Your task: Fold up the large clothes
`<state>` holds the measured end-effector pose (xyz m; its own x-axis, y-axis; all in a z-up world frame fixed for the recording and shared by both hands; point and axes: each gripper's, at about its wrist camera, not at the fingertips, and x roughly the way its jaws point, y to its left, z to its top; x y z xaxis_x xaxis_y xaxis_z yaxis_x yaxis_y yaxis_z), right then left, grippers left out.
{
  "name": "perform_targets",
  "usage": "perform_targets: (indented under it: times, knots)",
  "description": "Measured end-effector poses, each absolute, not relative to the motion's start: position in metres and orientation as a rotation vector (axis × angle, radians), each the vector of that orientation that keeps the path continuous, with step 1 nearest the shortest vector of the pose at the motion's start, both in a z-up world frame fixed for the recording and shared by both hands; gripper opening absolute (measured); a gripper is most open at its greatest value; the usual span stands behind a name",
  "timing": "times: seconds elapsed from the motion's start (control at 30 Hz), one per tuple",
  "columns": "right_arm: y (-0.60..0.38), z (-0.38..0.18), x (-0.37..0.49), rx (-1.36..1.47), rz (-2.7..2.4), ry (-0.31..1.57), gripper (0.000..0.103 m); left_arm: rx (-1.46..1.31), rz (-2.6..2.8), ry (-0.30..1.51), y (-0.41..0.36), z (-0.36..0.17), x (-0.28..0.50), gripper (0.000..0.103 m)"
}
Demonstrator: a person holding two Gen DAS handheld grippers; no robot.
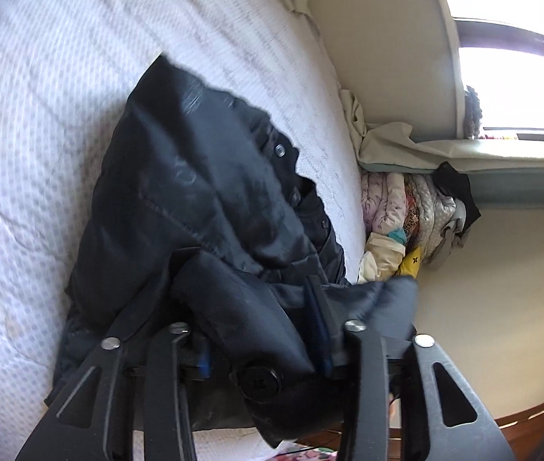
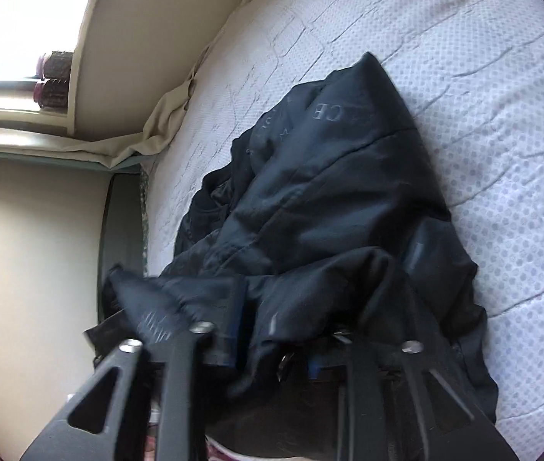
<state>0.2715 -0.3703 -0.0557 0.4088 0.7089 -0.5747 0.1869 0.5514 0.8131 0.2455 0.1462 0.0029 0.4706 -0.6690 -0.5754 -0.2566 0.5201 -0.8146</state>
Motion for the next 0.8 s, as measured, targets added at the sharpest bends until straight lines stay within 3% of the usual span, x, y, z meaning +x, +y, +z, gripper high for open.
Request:
perform_targets:
  times: [0.1,0.17,0.37,0.57,0.77,0.8]
  knots:
    - [-0.379,-0.041,0.273,0.999,0.42,1.063,0.055,-1.003,-0.321,0.998,0.15,0.022,0.245,0.073]
    - [-0.384,-0.034,0.271,1.041,0.438,1.017,0.065,-0.989,-0.319,0.936,0.154,0.034,0.243,0.077]
    - [-0.389,-0.005,0.265,0.972,0.369,0.89,0.068,-0.7,-0.16,0.779,0.149,0.073,0.234,0.085]
    - [-0.35,0.02,0.268,0.528,0.233,0.888,0.069,-0.637,-0.091,0.904,0.133,0.04,0.25,0.085]
    - [-0.36,0.0,0.277,0.505,0.18,0.945,0.072,-0.591,-0.099,0.976,0.121,0.015,0.255,0.083]
    - [-0.363,-0.004,0.278,0.495,0.165,0.95,0.073,-0.575,-0.103,0.975,0.118,0.014,0.254,0.078]
